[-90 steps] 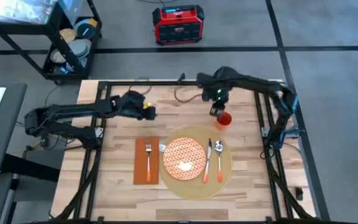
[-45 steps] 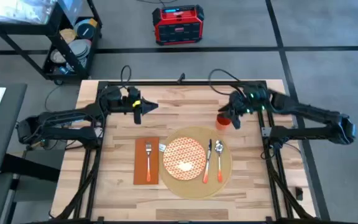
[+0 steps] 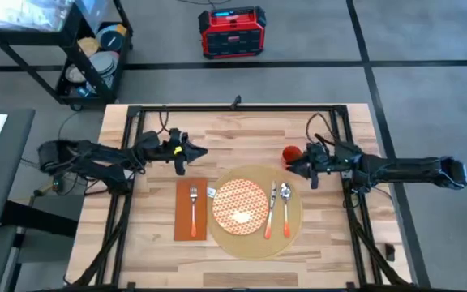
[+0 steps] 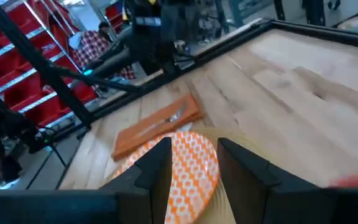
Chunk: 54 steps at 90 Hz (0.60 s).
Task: Set table place
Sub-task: Return to Home Position
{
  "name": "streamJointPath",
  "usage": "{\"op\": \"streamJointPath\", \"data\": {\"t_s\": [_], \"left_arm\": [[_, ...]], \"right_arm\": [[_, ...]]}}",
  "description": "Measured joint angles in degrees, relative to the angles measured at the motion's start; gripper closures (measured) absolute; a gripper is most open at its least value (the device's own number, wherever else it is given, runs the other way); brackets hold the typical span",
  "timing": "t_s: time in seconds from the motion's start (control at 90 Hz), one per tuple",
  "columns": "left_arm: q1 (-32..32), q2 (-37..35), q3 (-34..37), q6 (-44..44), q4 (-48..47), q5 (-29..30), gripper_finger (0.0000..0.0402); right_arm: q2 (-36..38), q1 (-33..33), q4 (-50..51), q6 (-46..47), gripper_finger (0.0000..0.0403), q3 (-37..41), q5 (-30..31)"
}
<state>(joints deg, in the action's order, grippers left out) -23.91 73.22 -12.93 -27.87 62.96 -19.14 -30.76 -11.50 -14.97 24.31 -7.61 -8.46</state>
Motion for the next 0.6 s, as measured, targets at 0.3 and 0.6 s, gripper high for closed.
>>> {"op": "streamJointPath", "data": {"t_s": [0.3,0.6], "left_arm": [[0.25,1.85,0.0,5.73,2.6,1.33,0.0401],[-0.6,1.43,9.18,10.0,18.4,2.82,0.0402]], "right_arm": [[18.35,0.38,11.31,-0.6,0.0284,2.63,3.36],[30.82,2.78,25.87,-2.02,0.0284,2.65,8.57]]}}
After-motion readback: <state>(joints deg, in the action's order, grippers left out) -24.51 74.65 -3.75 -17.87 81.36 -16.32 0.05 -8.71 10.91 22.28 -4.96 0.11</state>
